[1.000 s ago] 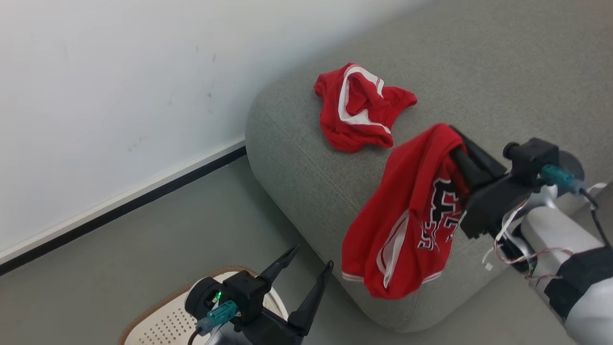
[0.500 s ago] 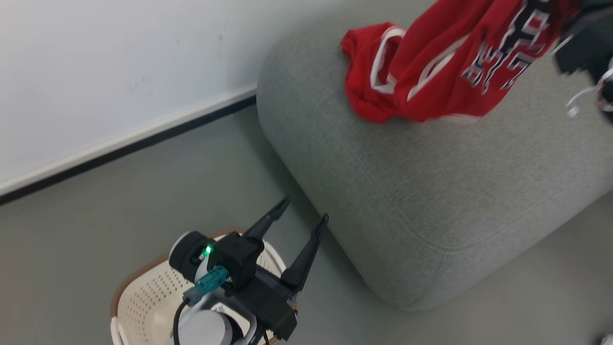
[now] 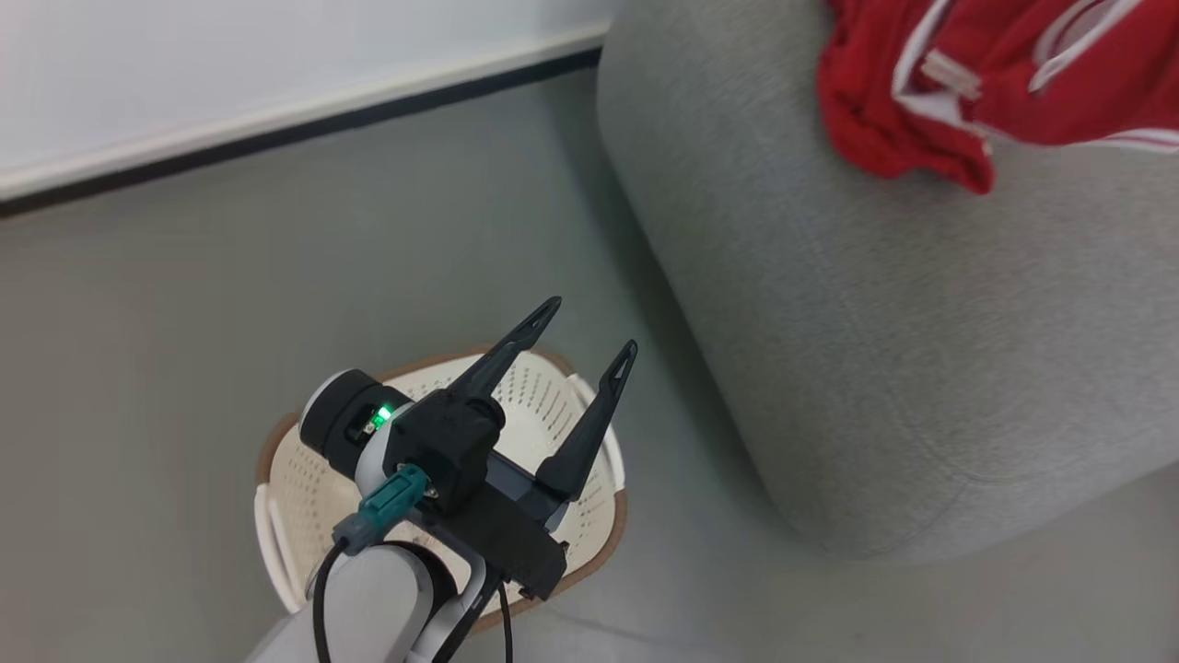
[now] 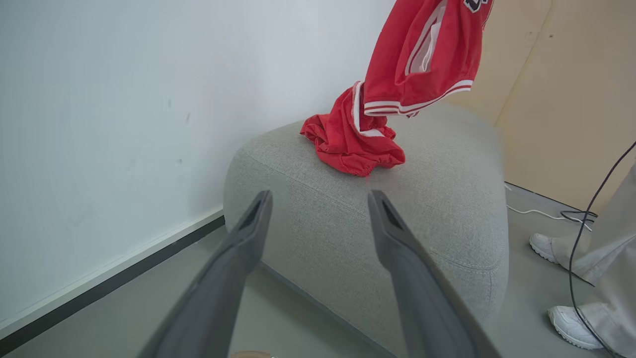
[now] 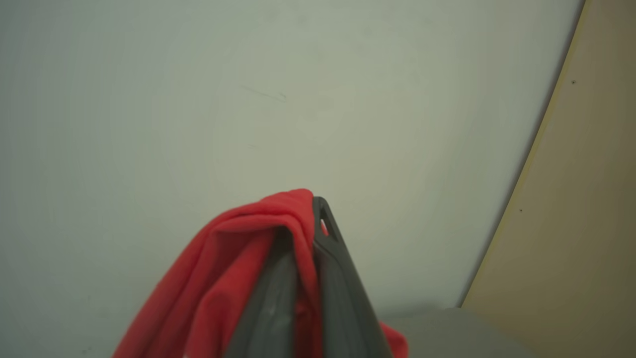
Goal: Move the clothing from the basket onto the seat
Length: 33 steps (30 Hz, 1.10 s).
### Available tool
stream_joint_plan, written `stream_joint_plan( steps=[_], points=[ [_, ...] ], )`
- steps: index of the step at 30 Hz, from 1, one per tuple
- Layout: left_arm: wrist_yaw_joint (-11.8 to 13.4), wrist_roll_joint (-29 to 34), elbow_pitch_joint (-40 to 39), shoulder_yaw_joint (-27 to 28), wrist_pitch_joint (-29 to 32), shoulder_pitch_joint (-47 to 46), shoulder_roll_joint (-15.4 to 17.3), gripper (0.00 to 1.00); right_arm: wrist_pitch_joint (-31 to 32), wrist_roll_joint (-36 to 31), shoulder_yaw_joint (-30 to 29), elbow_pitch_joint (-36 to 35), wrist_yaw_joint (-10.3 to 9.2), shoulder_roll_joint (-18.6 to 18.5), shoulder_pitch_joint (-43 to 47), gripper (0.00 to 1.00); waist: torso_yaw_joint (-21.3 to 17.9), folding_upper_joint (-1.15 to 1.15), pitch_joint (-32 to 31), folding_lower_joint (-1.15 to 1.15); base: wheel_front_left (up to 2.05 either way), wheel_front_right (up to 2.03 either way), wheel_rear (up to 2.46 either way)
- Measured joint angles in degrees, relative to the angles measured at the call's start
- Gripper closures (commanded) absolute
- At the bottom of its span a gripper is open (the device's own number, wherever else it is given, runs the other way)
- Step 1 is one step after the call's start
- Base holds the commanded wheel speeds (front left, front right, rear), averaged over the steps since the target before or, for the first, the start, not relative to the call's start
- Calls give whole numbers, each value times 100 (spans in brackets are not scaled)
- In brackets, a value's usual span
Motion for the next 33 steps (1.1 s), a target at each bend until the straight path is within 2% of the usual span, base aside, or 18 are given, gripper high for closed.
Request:
stream_joint_plan(
  steps=[7, 14, 29, 31, 33],
  points=[
    [-1, 131, -204, 5, 135, -230, 44, 0, -1, -35, -82, 279, -238, -103, -276, 100, 386, 0, 508, 0, 0, 0, 0],
    [1, 220, -401, 30, 255, -476, 74, 0, -1, -102, 8, 692, -403, 47, -318, 100, 652, 0, 1017, 0, 0, 0, 0],
    [1, 303, -425, 54, 310, -685, 144, 0, -9, -179, 266, 1559, -419, 598, -74, 100, 935, 0, 1731, -1, 0, 0, 0],
    [7, 309, -413, 71, 310, -686, 159, 0, -10, -180, 282, 1622, -387, 673, -62, 89, 918, 0, 1749, -1, 0, 0, 0],
    [7, 309, -370, 89, 309, -687, 177, 0, -44, -180, 299, 1697, -356, 760, -60, 54, 880, -1, 1751, -1, 0, 0, 0]
  ],
)
